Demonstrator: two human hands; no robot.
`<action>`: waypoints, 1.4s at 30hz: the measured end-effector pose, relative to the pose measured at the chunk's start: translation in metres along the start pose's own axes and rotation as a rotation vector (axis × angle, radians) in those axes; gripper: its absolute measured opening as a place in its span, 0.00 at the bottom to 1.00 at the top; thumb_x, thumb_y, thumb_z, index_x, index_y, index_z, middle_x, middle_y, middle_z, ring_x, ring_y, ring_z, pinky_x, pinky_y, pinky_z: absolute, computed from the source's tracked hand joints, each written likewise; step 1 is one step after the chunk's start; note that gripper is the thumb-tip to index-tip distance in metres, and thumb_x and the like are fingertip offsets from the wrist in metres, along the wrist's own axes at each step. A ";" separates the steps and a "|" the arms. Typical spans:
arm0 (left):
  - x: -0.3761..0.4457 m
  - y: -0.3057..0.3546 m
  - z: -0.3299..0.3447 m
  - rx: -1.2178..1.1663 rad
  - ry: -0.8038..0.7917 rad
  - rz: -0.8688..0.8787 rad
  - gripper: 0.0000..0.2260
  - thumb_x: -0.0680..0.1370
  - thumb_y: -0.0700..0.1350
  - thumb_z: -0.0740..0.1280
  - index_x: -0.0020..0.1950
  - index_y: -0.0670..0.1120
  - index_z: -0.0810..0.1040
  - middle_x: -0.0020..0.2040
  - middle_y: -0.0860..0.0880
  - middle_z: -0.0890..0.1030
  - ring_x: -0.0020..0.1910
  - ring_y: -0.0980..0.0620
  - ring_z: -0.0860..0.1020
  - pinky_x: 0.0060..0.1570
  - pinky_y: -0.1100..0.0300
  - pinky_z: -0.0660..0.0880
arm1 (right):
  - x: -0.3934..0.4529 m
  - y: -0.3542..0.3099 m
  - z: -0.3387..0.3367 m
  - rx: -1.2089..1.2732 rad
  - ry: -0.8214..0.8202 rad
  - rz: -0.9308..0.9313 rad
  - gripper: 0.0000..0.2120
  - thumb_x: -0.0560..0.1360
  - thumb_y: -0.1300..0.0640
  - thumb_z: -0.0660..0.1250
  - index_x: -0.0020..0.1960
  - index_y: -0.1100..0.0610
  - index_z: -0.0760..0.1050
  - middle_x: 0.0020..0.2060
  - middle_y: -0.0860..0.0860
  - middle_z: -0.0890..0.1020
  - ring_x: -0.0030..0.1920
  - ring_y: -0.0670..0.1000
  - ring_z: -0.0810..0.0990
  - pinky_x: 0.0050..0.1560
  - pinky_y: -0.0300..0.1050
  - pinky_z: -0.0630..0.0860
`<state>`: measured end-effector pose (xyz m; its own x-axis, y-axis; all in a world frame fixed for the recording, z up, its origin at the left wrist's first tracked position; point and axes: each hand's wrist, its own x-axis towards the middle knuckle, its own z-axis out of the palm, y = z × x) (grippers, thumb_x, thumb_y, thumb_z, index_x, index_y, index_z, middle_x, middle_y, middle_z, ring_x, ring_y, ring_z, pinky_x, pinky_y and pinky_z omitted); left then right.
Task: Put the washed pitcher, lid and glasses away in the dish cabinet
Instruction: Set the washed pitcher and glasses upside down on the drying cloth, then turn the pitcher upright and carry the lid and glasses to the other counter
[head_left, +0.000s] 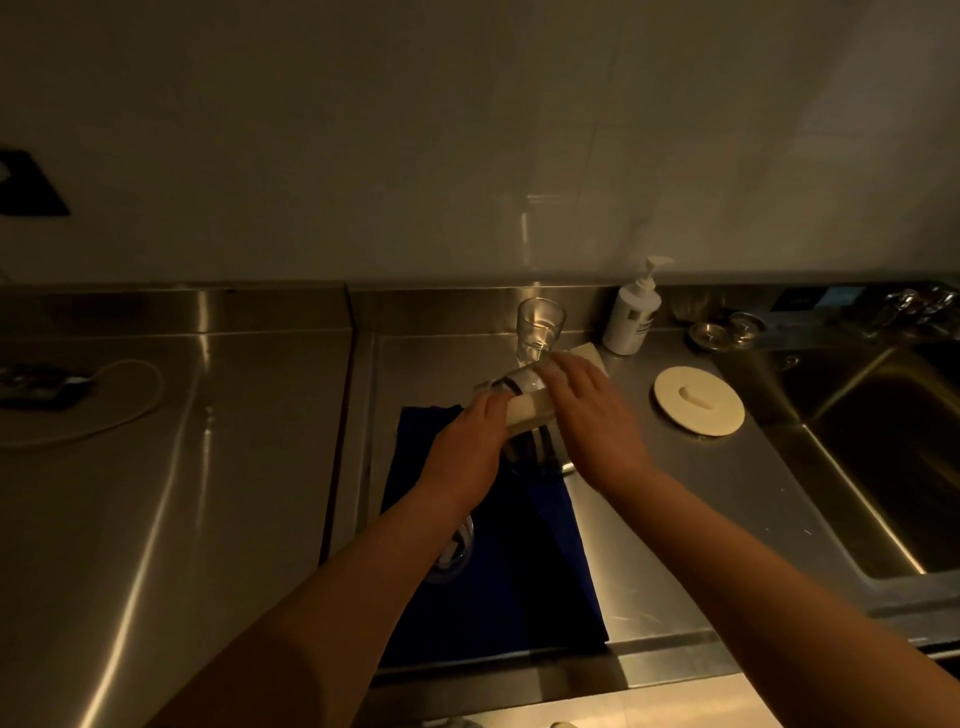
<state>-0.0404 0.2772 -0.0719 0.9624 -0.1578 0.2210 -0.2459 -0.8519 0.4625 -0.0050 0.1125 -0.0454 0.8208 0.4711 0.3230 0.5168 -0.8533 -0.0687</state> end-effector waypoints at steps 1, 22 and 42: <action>0.000 -0.002 -0.002 0.017 -0.006 -0.004 0.24 0.79 0.36 0.61 0.74 0.45 0.60 0.69 0.44 0.67 0.57 0.47 0.73 0.50 0.58 0.71 | -0.003 0.003 0.002 0.036 0.010 0.070 0.35 0.69 0.59 0.71 0.73 0.56 0.61 0.72 0.57 0.63 0.73 0.59 0.59 0.71 0.57 0.59; 0.006 0.004 -0.007 0.464 -0.045 0.296 0.48 0.62 0.41 0.79 0.75 0.39 0.54 0.73 0.40 0.66 0.70 0.43 0.68 0.66 0.50 0.69 | -0.021 0.001 0.032 0.416 0.027 0.140 0.44 0.75 0.53 0.68 0.77 0.53 0.39 0.77 0.53 0.48 0.75 0.50 0.49 0.70 0.41 0.49; 0.019 -0.019 -0.015 0.344 -0.156 -0.087 0.44 0.74 0.37 0.69 0.78 0.50 0.41 0.78 0.45 0.39 0.76 0.39 0.45 0.73 0.43 0.53 | -0.016 -0.019 0.049 0.283 -0.012 0.153 0.31 0.76 0.57 0.65 0.75 0.54 0.56 0.75 0.52 0.56 0.75 0.51 0.51 0.74 0.47 0.47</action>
<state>-0.0189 0.2980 -0.0635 0.9905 -0.1292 0.0477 -0.1351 -0.9789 0.1530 -0.0165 0.1323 -0.0960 0.8963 0.3459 0.2774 0.4327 -0.8192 -0.3765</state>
